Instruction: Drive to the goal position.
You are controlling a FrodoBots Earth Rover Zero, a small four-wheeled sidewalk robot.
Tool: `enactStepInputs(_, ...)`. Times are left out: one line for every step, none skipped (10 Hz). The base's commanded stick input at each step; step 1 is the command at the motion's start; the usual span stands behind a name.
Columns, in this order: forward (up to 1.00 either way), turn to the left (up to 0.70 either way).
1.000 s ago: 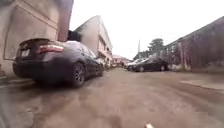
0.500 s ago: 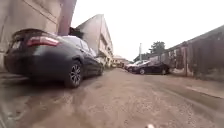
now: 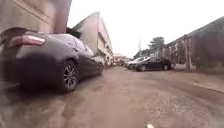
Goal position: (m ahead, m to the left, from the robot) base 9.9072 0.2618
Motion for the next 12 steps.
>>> enactStepInputs(0.11,0.0)
enactStepInputs(0.01,0.0)
enactStepInputs(0.0,0.0)
enactStepInputs(0.2,-0.1)
enactStepInputs(0.67,-0.34)
enactStepInputs(0.7,-0.35)
enactStepInputs(0.7,-0.35)
enactStepInputs(0.7,-0.35)
enactStepInputs(0.7,-0.35)
enactStepInputs(0.7,-0.27)
enactStepInputs(0.7,-0.04)
enactStepInputs(0.7,-0.07)
